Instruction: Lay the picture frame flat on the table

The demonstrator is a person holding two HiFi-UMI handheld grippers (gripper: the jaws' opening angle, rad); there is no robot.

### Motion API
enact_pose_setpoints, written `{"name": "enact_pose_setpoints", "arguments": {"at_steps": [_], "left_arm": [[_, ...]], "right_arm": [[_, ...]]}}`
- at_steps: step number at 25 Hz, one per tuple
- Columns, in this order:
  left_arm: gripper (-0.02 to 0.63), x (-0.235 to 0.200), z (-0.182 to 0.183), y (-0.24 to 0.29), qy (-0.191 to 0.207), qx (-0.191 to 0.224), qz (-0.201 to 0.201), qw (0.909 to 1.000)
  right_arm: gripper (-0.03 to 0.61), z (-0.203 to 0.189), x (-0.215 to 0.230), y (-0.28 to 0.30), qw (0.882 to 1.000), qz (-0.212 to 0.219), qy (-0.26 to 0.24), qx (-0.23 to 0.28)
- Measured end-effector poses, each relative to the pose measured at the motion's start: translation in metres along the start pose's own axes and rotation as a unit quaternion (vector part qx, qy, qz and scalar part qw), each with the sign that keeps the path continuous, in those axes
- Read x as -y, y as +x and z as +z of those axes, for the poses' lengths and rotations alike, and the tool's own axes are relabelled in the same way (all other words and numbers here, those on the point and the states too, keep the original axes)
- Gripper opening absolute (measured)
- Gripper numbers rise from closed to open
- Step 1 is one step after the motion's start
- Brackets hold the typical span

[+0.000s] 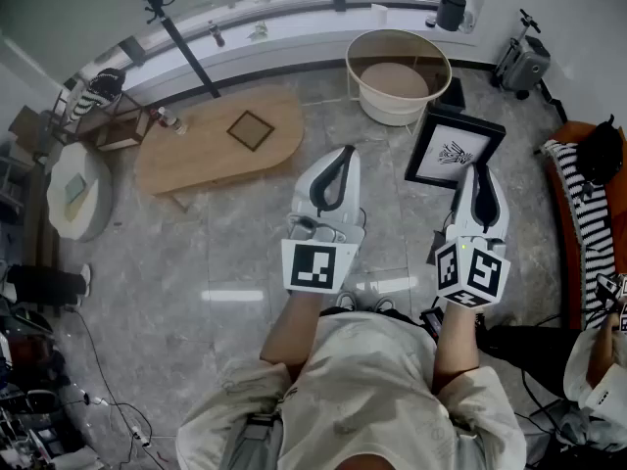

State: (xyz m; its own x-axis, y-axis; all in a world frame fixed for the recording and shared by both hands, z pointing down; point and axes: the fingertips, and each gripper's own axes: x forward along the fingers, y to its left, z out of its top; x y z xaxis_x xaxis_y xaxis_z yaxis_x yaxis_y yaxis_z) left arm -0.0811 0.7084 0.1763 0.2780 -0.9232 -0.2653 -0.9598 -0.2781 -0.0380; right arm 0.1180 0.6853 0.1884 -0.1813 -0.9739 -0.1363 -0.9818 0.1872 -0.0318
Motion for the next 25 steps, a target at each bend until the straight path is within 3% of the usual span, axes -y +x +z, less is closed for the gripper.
{"name": "enact_pose_setpoints", "arguments": {"at_steps": [12, 25], "left_arm": [[0.003, -0.01, 0.0, -0.009, -0.004, -0.008, -0.015, 0.9998], [0.003, -0.004, -0.022, 0.025, 0.003, -0.008, -0.013, 0.9999]], "right_arm": [[0.069, 0.0, -0.011, -0.014, 1.0, -0.023, -0.001, -0.01], [0.069, -0.022, 0.012, 0.019, 1.0, -0.018, 0.019, -0.013]]}}
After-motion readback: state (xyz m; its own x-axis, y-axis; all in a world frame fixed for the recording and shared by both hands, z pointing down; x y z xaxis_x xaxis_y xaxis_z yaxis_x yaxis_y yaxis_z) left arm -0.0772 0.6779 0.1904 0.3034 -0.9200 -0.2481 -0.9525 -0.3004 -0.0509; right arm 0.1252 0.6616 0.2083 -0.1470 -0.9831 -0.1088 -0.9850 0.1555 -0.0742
